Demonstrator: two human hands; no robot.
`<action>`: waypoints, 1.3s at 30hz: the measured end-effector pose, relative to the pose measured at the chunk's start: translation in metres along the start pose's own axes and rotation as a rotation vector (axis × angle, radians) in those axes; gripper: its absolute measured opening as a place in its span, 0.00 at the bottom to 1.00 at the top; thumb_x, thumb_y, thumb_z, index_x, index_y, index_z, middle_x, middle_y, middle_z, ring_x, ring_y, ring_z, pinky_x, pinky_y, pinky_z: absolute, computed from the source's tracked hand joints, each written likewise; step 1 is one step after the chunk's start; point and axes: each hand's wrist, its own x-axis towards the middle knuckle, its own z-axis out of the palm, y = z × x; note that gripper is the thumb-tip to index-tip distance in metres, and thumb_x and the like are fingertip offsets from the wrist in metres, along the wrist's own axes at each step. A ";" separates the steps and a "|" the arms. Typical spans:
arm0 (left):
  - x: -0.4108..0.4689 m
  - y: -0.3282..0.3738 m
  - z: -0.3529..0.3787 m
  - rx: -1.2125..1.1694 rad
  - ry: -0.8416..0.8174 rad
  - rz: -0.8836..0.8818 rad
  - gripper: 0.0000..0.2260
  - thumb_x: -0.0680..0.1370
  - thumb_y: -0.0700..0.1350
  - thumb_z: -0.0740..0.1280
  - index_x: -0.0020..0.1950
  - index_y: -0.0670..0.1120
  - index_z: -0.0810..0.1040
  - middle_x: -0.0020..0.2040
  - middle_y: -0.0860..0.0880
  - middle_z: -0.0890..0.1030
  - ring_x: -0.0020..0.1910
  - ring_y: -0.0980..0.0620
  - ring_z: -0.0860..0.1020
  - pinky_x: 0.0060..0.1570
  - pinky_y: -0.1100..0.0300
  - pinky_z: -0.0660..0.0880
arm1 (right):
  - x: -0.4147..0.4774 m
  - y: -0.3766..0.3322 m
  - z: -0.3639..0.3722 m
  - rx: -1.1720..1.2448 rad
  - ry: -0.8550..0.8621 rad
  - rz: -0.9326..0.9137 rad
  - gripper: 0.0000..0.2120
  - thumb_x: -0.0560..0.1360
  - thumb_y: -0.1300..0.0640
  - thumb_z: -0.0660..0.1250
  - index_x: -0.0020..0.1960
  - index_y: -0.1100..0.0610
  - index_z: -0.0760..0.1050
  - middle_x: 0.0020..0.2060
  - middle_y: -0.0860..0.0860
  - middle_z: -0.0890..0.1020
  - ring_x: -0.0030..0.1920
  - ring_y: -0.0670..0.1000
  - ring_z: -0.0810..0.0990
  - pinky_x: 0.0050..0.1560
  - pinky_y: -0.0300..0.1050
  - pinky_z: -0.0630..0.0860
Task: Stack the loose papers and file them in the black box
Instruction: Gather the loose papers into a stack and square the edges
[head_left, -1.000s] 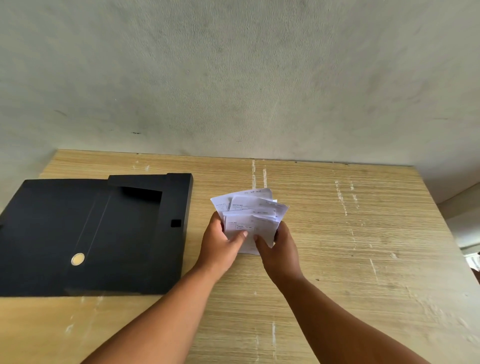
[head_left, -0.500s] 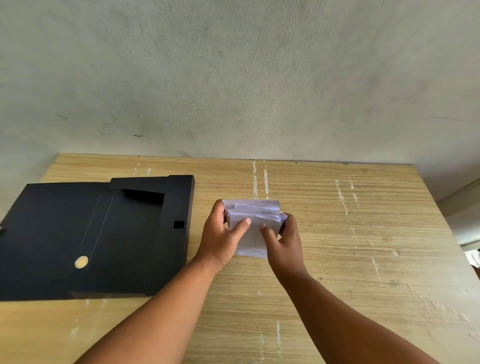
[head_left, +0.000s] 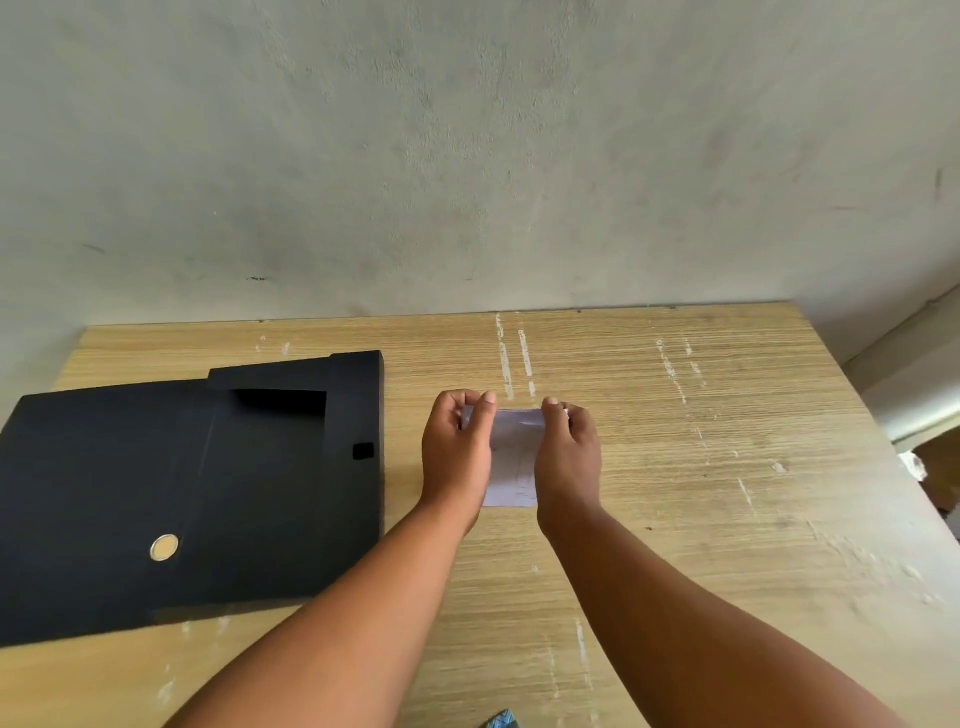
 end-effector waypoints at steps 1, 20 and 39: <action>0.000 -0.001 -0.001 0.007 -0.027 -0.001 0.07 0.81 0.50 0.67 0.49 0.47 0.77 0.44 0.53 0.79 0.42 0.55 0.75 0.42 0.62 0.70 | -0.001 0.000 0.001 0.002 -0.014 -0.003 0.13 0.82 0.48 0.60 0.52 0.57 0.75 0.44 0.50 0.78 0.44 0.49 0.75 0.47 0.47 0.71; 0.006 -0.013 -0.015 0.035 -0.064 -0.144 0.11 0.77 0.35 0.71 0.56 0.48 0.78 0.52 0.49 0.86 0.52 0.49 0.83 0.50 0.54 0.78 | 0.035 0.026 -0.069 -0.598 -0.468 -0.081 0.08 0.77 0.56 0.70 0.57 0.53 0.78 0.48 0.48 0.86 0.49 0.52 0.84 0.49 0.49 0.80; 0.011 -0.007 -0.038 0.418 -0.136 -0.007 0.09 0.74 0.50 0.77 0.49 0.46 0.84 0.45 0.44 0.88 0.43 0.45 0.87 0.47 0.46 0.83 | 0.072 -0.031 -0.079 -0.227 -0.498 -0.074 0.07 0.73 0.57 0.77 0.51 0.55 0.84 0.46 0.56 0.87 0.47 0.54 0.85 0.47 0.54 0.81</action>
